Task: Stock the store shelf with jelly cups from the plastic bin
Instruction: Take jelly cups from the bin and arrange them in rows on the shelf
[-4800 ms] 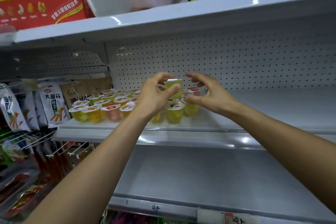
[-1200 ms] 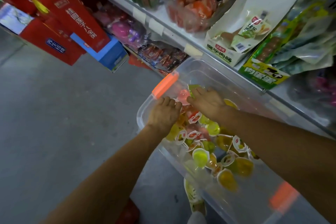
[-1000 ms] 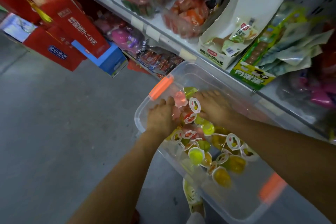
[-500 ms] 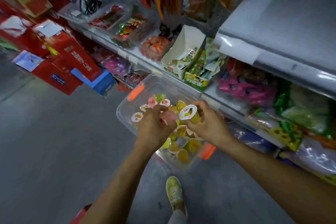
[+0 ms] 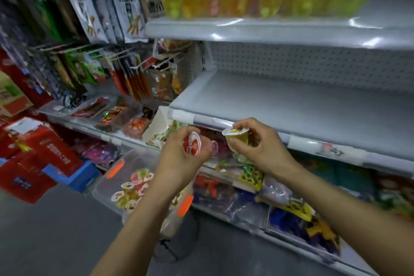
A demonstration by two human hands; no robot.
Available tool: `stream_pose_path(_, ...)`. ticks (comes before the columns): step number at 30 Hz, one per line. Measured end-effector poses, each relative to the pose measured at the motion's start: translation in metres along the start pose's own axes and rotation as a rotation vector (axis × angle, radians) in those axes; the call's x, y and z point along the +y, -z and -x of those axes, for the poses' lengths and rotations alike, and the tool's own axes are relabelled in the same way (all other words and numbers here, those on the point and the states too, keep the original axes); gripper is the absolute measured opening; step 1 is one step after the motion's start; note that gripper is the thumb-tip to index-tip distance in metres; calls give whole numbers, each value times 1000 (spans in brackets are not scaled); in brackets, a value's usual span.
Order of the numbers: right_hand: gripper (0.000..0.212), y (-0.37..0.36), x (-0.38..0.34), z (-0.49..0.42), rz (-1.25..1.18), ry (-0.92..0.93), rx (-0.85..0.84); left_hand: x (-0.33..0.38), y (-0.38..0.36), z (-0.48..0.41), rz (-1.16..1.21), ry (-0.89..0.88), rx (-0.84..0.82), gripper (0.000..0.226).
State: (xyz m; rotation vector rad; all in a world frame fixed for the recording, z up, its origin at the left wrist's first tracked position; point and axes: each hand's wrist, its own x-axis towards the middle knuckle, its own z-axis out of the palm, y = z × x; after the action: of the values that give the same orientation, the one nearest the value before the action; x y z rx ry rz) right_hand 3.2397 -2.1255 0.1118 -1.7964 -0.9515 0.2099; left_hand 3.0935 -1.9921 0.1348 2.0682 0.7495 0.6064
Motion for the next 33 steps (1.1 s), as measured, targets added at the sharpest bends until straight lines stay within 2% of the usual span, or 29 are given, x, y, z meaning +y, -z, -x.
stream_pose_path(4, 25, 67, -20, 17, -13, -12, 76, 59, -14, 7, -51, -98, -61, 53)
stream_pose_path(7, 25, 107, -33, 24, -10, -1, 126, 97, -21, 6, -19, -115, -94, 62)
stream_pose_path(10, 23, 142, -42, 19, -42, 38, 184, 134, -24, -6, 5, -166, -58, 49)
stream_pose_path(14, 27, 183, -59, 4, -67, 101, 276, 179, -27, -31, -17, -332, -47, 32)
stream_pose_path(17, 30, 208, -70, -13, -67, 134, 352, 210, -32, -52, -5, -416, -86, 33)
stream_pose_path(25, 21, 278, -81, -81, -30, 144, 509, 283, -53, -131, 287, -501, -85, 37)
stream_pose_path(29, 21, 304, -77, -124, -4, 122, 541, 309, -71, -178, 279, -514, -120, 36)
stream_pose_path(33, 32, 326, -56, -183, 83, 63, 588, 325, -89, -227, 203, -537, -147, 38)
